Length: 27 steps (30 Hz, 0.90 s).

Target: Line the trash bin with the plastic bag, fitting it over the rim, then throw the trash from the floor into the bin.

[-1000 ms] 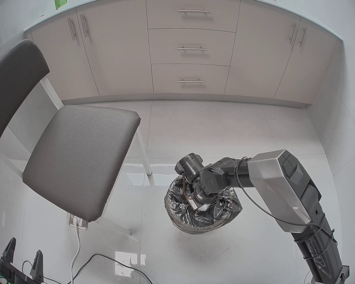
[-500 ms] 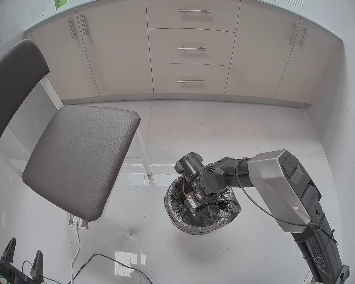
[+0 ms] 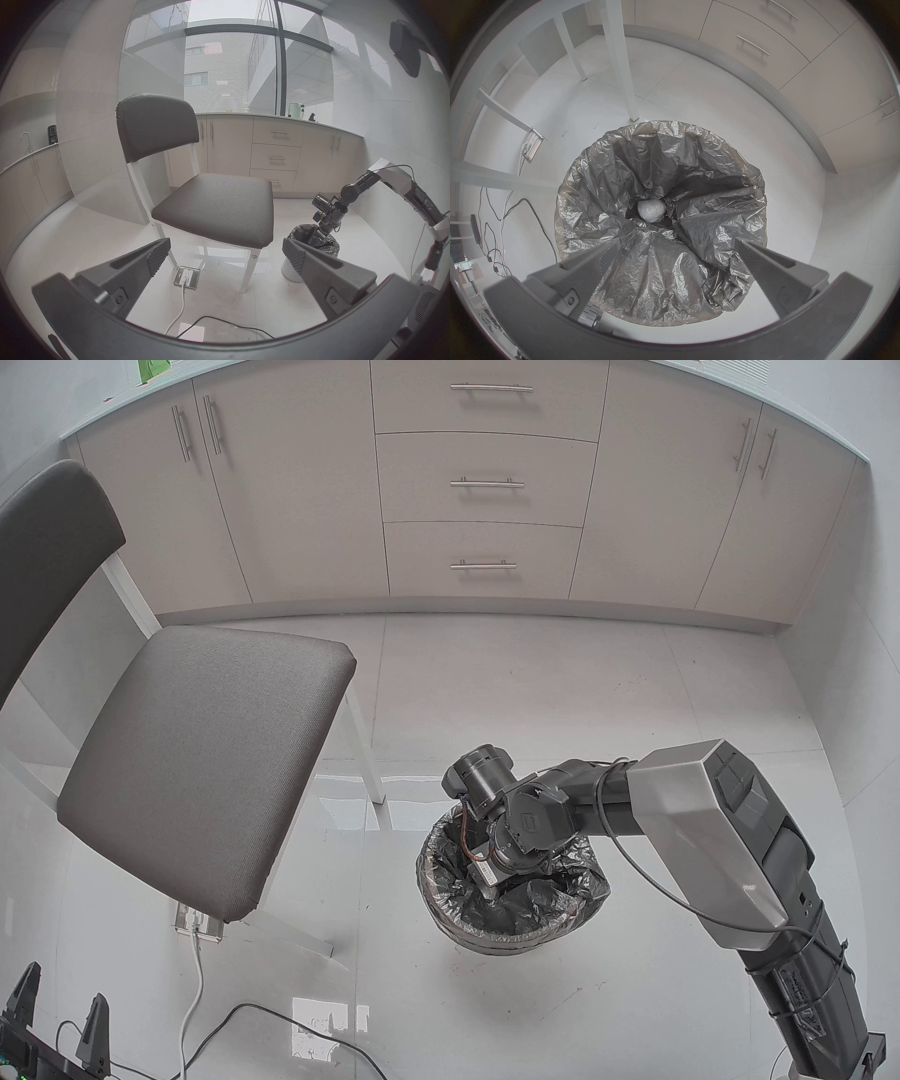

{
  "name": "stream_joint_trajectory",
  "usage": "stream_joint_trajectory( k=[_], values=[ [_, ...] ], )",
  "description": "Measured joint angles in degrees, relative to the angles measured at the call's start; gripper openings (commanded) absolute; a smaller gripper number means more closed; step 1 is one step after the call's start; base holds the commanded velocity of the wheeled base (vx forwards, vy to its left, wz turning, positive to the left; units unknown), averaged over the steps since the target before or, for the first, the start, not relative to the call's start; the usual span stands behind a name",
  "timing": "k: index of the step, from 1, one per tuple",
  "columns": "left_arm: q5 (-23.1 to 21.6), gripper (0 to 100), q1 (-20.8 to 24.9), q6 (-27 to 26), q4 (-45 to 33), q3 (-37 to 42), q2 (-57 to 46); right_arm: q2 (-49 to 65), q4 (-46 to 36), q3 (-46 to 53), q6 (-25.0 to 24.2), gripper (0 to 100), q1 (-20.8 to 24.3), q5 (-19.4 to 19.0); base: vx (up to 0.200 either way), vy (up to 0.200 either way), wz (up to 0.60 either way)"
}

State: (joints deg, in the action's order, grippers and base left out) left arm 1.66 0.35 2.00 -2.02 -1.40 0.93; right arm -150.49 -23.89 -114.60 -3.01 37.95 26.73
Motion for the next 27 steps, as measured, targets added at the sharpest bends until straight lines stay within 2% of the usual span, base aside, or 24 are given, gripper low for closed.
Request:
stream_joint_trajectory(
  k=[14,20,27],
  values=[
    [-0.02,100,0.0,-0.01,0.02,0.0,0.0,0.09,0.44,0.0,0.06,0,-0.02,0.13,0.0,0.0,0.0],
    [-0.02,100,0.0,0.0,0.0,0.0,0.0,0.71,0.35,0.0,0.77,0,0.0,3.23,0.0,0.0,0.0],
    [-0.02,100,0.0,-0.01,0.0,0.0,0.0,2.72,-0.27,0.0,1.29,0,0.0,3.62,0.0,0.0,0.0]
  ],
)
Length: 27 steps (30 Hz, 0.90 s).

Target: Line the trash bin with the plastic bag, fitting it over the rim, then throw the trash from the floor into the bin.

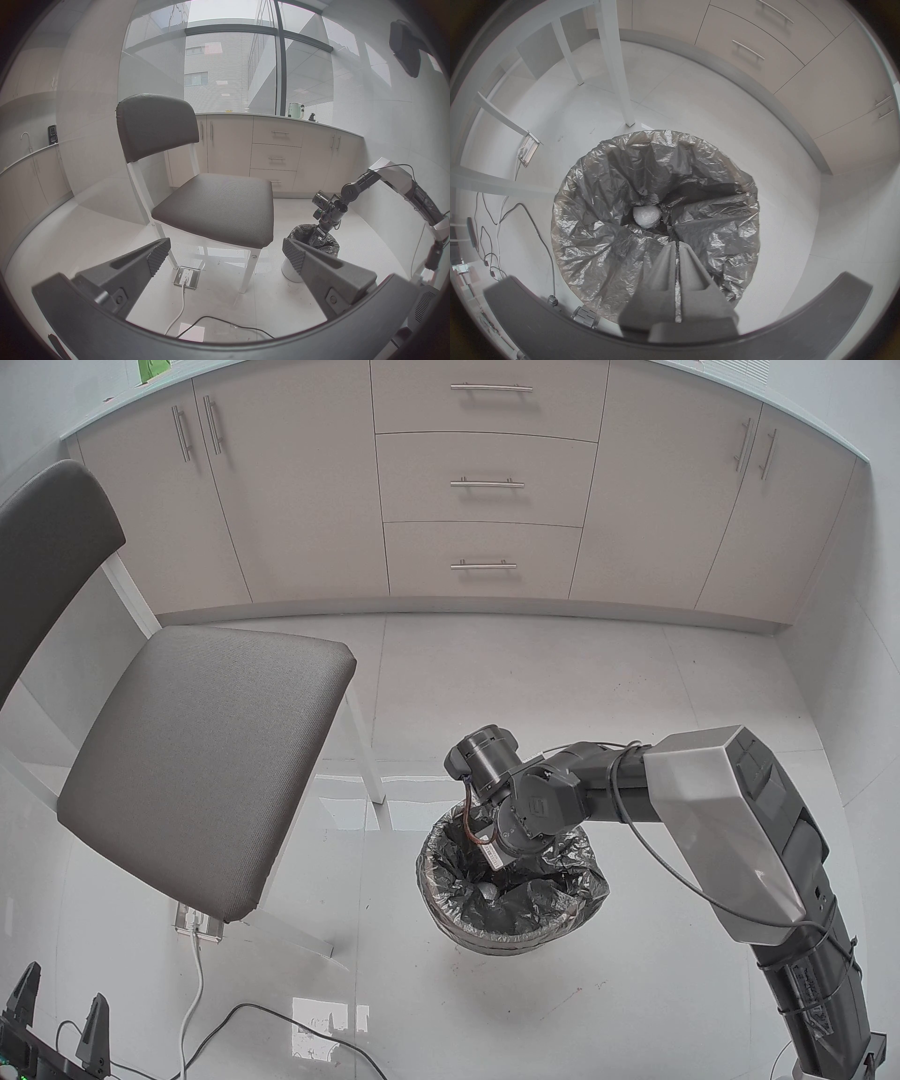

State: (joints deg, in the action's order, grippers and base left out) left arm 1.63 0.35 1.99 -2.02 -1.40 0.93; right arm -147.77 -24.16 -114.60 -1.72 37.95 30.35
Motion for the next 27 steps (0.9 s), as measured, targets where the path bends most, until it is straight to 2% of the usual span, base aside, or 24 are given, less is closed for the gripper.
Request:
stream_joint_trajectory(
  k=[6,20,27],
  values=[
    [0.06,100,-0.05,0.09,0.0,0.0,0.0,3.51,-0.46,0.0,1.01,0,-0.69,1.55,0.0,0.0,0.0],
    [0.06,100,-0.11,-0.33,-0.05,0.0,0.0,11.78,-5.42,0.0,1.26,0,-4.0,1.69,0.0,0.0,0.0],
    [-0.57,100,-0.05,-2.19,0.22,0.37,0.0,17.02,-6.38,0.0,5.39,0,-5.42,1.63,0.0,0.0,0.0]
  ],
)
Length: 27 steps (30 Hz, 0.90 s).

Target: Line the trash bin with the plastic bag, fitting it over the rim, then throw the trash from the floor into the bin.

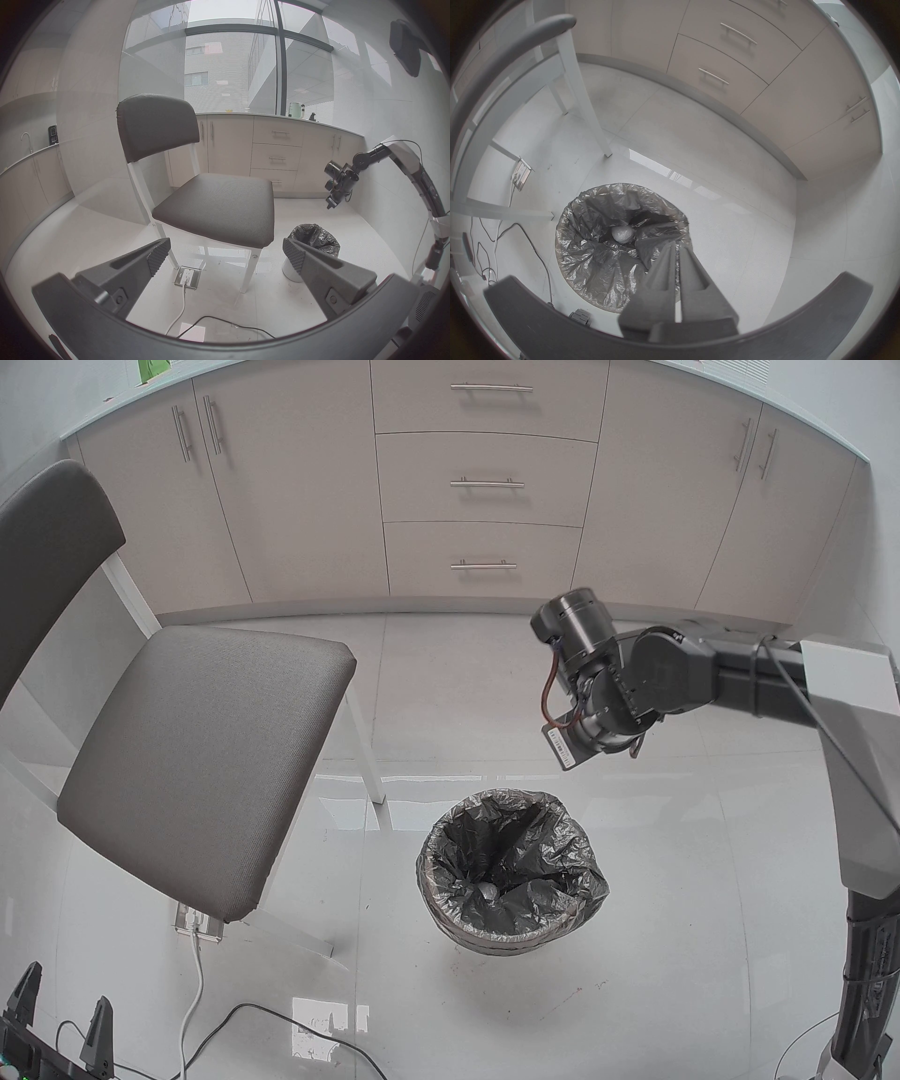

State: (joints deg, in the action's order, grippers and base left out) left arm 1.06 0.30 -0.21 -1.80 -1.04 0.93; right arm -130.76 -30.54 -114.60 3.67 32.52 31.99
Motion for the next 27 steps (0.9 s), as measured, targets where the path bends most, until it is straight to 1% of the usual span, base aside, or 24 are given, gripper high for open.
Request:
stream_joint_trajectory(
  k=[6,8,11,16,19,22,25,26,27],
  values=[
    [-0.16,100,0.0,0.13,0.04,0.05,0.0,7.24,-2.04,0.02,5.66,0,-1.07,0.0,0.0,0.0,0.0],
    [-0.13,100,0.0,0.34,0.06,0.05,0.0,10.19,-3.56,0.0,7.33,0,-1.28,0.0,0.0,0.0,0.0],
    [-0.11,100,0.0,0.52,0.09,0.05,0.0,15.63,-8.22,0.02,9.05,0,-1.55,0.02,0.0,0.0,0.0],
    [-0.06,100,-0.04,0.56,0.13,0.05,0.0,26.37,-19.55,0.0,10.56,0,-1.83,0.06,0.0,0.0,0.0],
    [-0.06,100,-0.04,0.59,0.13,0.05,0.0,33.71,-29.18,-0.02,11.37,0,-2.71,-0.09,0.0,0.0,0.0],
    [-0.05,100,-0.04,0.59,0.15,0.05,0.0,40.74,-39.14,-0.02,12.2,0,-5.27,-0.9,0.0,0.0,0.0],
    [-0.05,100,-0.04,0.61,0.15,0.05,0.0,48.32,-48.84,-0.02,12.53,0,-8.41,-3.04,0.0,0.0,0.0],
    [-0.02,100,-0.04,0.61,0.17,0.02,0.0,53.44,-53.43,-0.02,12.34,0,-10.53,-4.32,0.0,0.0,0.0],
    [-0.05,100,-0.04,0.61,0.17,0.02,0.0,56.61,-55.32,-0.02,12.09,0,-11.69,-4.9,0.0,0.0,0.0]
  ],
)
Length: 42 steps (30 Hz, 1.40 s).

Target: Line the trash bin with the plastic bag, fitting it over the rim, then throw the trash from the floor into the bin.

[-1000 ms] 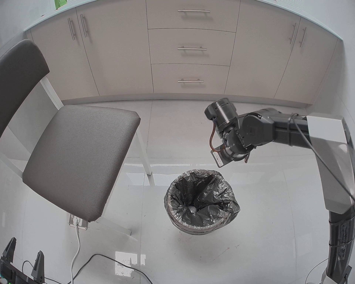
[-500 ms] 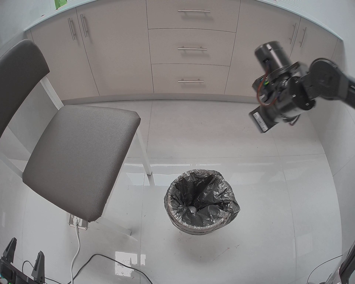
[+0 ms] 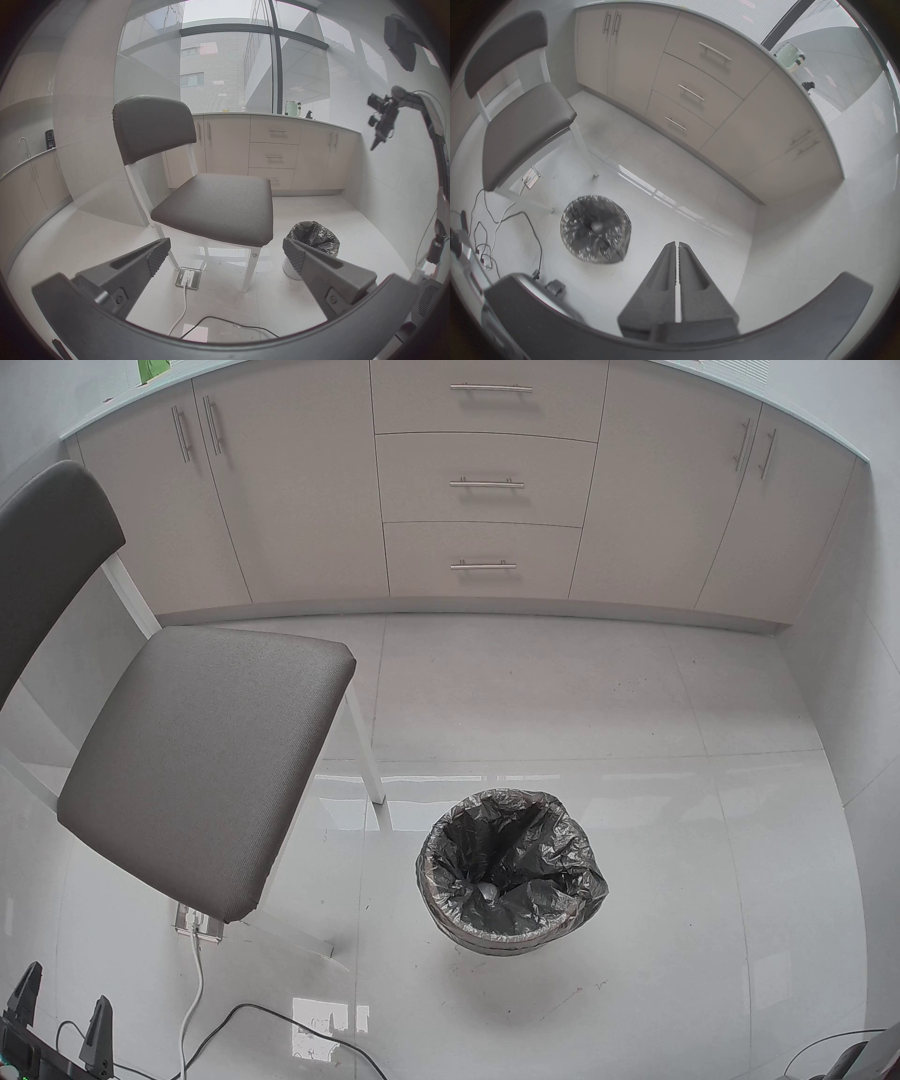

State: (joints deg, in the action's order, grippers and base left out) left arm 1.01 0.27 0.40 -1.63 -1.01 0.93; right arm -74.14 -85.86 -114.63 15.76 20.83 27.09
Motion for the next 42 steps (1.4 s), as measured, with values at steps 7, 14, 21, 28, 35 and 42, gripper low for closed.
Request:
stream_joint_trajectory(
  k=[7,14,21,28,35,42],
  values=[
    [0.02,100,0.02,0.0,-0.02,-0.02,0.0,19.58,-1.16,0.0,-1.29,0,-6.21,-4.11,0.0,0.0,0.0],
    [0.02,100,0.0,0.02,0.0,-0.02,0.0,39.14,7.03,1.26,-2.68,0,-12.57,-9.94,0.0,0.0,0.0],
    [0.02,100,0.0,0.02,0.0,0.02,0.0,53.89,20.36,13.97,-3.21,0,-16.48,-13.49,0.0,0.0,0.0],
    [0.02,100,0.0,0.02,0.0,0.02,0.0,62.93,31.34,32.96,-4.71,0,-18.36,-17.81,0.0,0.0,0.0],
    [0.02,100,0.0,0.02,-0.02,0.02,0.0,68.06,44.45,53.08,-7.12,0,-19.32,-21.81,0.0,0.0,0.0],
    [0.02,100,0.0,0.02,-0.02,0.0,0.0,70.73,62.68,75.9,-8.81,0,-19.82,-24.62,0.0,0.0,0.0]
  ],
)
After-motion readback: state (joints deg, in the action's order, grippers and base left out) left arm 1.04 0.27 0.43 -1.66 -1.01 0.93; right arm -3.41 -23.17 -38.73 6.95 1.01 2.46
